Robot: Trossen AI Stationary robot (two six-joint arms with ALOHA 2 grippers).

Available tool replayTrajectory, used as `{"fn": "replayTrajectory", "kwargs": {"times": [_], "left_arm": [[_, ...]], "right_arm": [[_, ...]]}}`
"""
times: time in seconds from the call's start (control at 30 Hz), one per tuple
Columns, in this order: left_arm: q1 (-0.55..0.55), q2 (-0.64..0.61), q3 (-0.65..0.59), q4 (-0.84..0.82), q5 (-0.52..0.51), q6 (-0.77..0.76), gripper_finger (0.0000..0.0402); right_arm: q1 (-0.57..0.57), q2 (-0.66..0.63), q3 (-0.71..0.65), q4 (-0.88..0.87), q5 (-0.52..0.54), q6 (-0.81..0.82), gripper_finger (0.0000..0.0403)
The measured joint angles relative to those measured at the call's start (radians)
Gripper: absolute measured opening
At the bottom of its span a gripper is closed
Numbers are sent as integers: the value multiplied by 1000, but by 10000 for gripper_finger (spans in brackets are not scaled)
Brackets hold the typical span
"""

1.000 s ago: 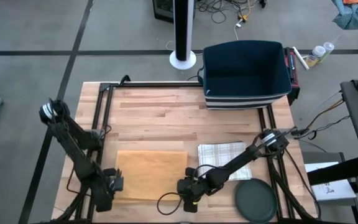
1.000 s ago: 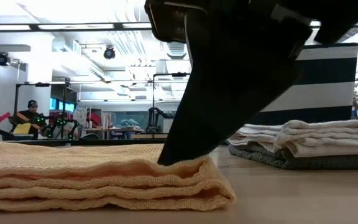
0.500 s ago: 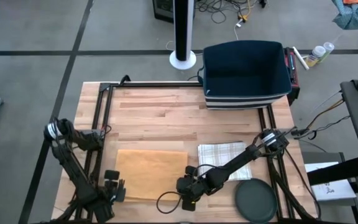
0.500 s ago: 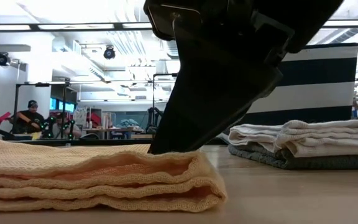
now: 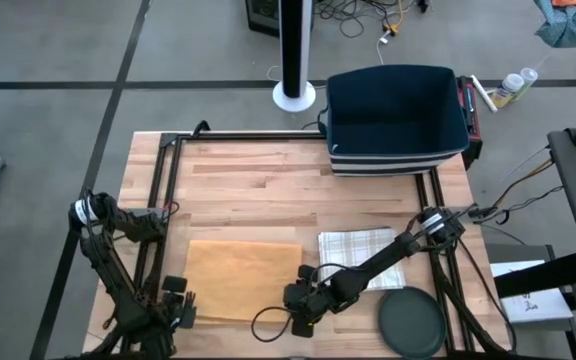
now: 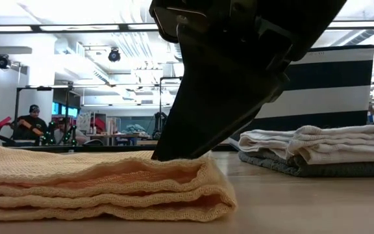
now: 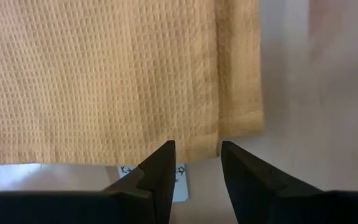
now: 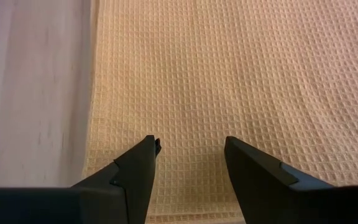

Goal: Fold kitchen towel into neat rectangle
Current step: Fold the orange towel

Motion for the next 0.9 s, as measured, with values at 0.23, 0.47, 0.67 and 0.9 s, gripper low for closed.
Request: {"fn": "replayTrajectory", "kwargs": {"times": [0.23, 0.47, 0.67, 0.9], "left_arm": [[-19, 0, -40, 69, -3, 2, 128], [-25, -1, -57, 64, -46, -6, 127], [-28, 23, -69, 88, -16, 0, 115], [-30, 37, -64, 87, -5, 7, 114]], "right_arm": [[0, 0, 0, 0, 0, 0, 185], [0, 0, 0, 0, 0, 0, 185], [0, 0, 0, 0, 0, 0, 185], [0, 0, 0, 0, 0, 3, 185]]}}
